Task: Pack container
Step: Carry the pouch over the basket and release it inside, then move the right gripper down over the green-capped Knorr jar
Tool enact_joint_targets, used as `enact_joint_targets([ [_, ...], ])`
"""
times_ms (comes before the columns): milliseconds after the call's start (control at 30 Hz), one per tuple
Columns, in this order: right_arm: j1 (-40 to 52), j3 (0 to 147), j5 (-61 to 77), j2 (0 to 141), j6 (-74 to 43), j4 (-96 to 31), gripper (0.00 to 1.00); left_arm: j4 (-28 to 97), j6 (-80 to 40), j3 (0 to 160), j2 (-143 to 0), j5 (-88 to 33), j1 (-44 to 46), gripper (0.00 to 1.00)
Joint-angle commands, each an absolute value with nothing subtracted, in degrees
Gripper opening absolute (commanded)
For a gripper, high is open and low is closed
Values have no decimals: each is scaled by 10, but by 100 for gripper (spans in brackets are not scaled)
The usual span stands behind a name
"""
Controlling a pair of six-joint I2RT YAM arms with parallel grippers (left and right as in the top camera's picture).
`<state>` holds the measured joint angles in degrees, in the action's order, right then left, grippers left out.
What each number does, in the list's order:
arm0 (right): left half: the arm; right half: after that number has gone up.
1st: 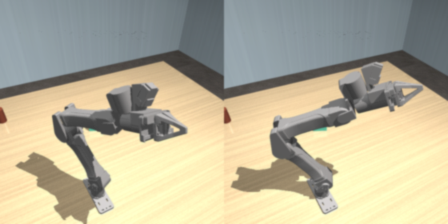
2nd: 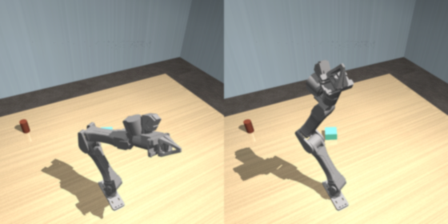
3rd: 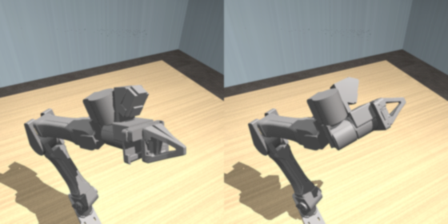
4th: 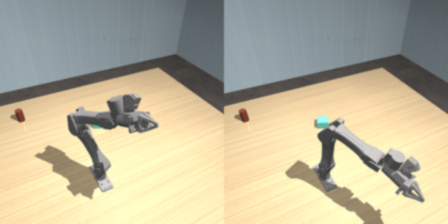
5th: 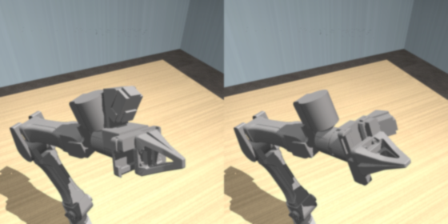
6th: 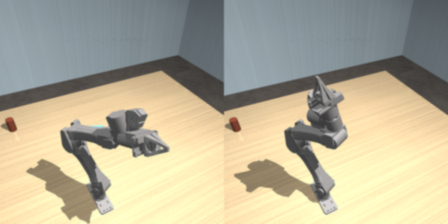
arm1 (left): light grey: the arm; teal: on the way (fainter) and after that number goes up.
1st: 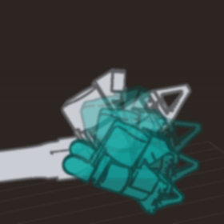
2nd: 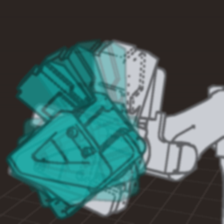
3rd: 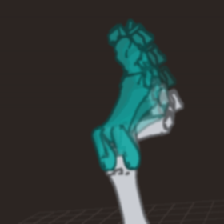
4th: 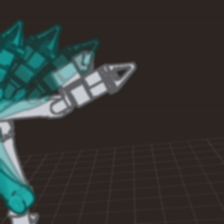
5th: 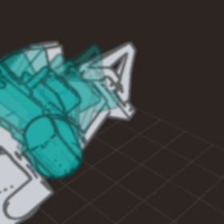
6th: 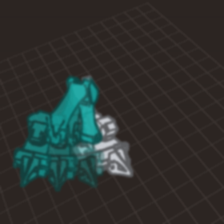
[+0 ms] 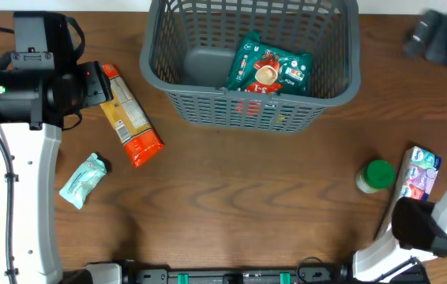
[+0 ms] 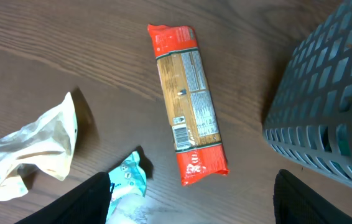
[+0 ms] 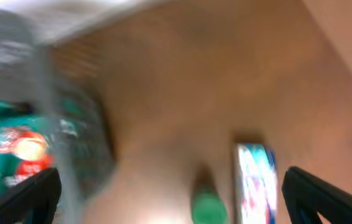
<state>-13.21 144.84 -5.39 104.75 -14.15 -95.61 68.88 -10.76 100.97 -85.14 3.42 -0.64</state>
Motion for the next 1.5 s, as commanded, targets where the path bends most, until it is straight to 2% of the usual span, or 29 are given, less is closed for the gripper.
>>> enact_joint_targets([
  [0, -172, 1428, -26, 1058, -191, -973, 99, 689, -117, 1016, -842, 37, -8, 70],
  [167, -189, 1322, 5, 1007, -191, -973, 99, 689, -117, 1016, -842, 37, -8, 70],
  [433, -178, 974, 1, 797, -240, -962, 99, 696, -117, 1016, -842, 37, -8, 70],
  [667, -182, 733, -14, 647, -268, -812, 99, 696, -117, 1016, -842, 37, -8, 70],
  [933, -182, 594, -19, 692, -279, -679, 99, 698, -117, 1016, -842, 37, -8, 70],
  [1467, -182, 589, -31, 868, -278, -579, 99, 700, -117, 1015, -842, 37, -8, 70],
])
